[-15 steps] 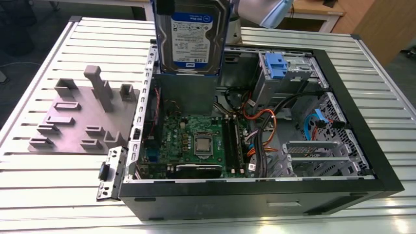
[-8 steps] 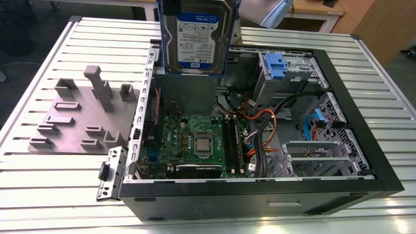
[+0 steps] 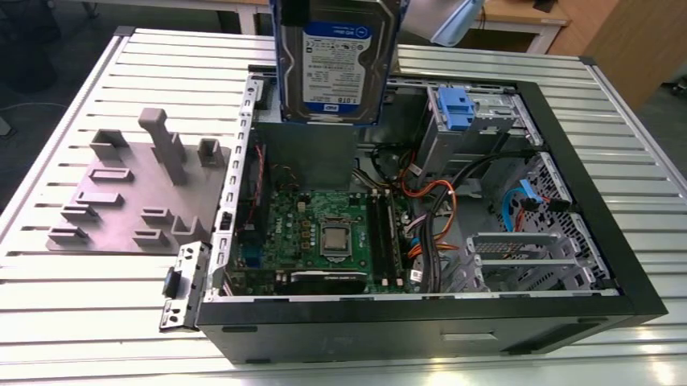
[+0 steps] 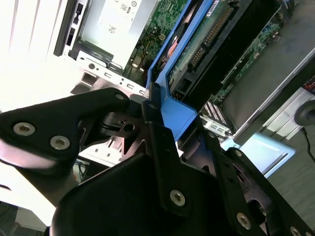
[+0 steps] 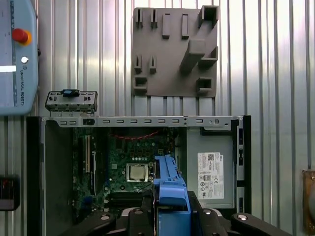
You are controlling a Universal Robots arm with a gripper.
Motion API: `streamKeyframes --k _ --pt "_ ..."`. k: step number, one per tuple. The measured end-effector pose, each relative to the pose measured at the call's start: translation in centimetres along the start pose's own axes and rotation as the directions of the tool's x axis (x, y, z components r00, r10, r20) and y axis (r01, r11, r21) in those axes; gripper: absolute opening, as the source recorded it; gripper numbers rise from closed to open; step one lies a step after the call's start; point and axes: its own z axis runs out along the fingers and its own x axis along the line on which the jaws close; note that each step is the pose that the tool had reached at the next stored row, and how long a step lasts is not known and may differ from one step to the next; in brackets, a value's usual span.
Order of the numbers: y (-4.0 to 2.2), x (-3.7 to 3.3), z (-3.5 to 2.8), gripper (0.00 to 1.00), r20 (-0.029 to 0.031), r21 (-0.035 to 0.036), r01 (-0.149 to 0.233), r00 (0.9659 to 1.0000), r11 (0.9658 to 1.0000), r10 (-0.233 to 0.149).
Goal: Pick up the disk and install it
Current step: 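Pick up the disk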
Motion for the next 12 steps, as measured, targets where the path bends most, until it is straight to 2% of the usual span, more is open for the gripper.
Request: streamKeyframes --k 12 --pt "-1.18 -0.03 -0.01 0.36 0.0000 0.0000 0.000 1.0000 1.0000 0.000"
